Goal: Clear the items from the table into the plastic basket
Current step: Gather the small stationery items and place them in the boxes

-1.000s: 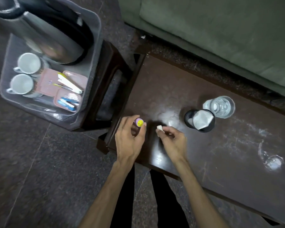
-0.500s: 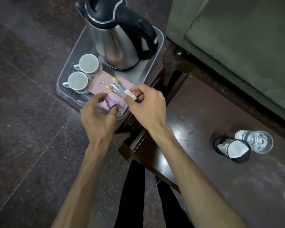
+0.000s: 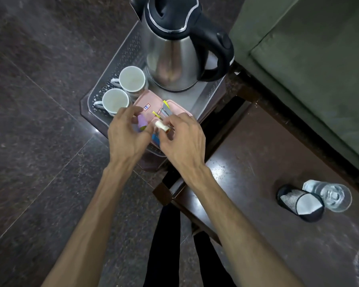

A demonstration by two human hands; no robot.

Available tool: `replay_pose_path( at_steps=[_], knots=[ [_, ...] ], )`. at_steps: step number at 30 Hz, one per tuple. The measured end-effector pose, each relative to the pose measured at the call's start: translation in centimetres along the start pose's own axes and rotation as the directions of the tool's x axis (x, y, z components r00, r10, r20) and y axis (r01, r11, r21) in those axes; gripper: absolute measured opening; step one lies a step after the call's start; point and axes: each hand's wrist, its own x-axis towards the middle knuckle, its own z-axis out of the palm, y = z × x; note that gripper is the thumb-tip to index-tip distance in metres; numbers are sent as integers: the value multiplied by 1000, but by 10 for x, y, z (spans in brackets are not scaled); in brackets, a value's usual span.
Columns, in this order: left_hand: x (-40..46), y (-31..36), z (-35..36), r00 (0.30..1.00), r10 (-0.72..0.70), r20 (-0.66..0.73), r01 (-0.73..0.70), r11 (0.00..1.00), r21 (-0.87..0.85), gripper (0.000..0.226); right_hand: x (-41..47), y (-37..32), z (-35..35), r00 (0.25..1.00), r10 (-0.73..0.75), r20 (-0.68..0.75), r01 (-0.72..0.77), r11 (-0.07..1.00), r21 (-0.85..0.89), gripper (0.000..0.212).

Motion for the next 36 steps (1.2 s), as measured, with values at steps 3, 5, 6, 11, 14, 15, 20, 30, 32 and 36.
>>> replay_pose_path(
  at_steps=[3,5,6,11,14,15,20,30,32,36],
  knots=[
    [0,-3,-3,1000,16,-16,-18,996,-86,44,0,-1,2,1000,25,-6,-25,1000,-8,23],
    [2,-6,-4,999,32,-30,-35,994,-105,39,1,-3,2,999,42,-11,-42,999,3,22],
    [3,-6,-4,999,29,-45,-33,993,-114,37,1,-4,1,999,49,-14,-48,999,10,22],
    [10,-5,-1,996,38,-75,-48,988,-147,31,1,-4,2,999,45,8,-45,999,-13,24],
    [13,-1,3,992,75,-106,-89,987,-133,30,1,-4,2,999,47,-5,-47,999,-6,23],
    [15,0,4,991,78,-112,-92,987,-129,30,1,-5,2,999,46,-8,-46,999,-3,22],
    [16,-2,7,979,165,-116,-170,985,-27,20,-1,-2,2,1000,20,-12,-19,1000,17,27],
    [-11,-20,-12,969,207,-136,-198,977,81,25,-14,6,-3,984,68,-165,-30,974,225,21],
    [-11,-22,-10,969,232,-88,-216,963,162,22,-17,9,-4,983,92,-159,-50,967,248,19],
    [-8,-19,-9,979,195,-56,-179,959,218,26,-26,15,-6,980,108,-166,-61,962,266,13]
  ],
)
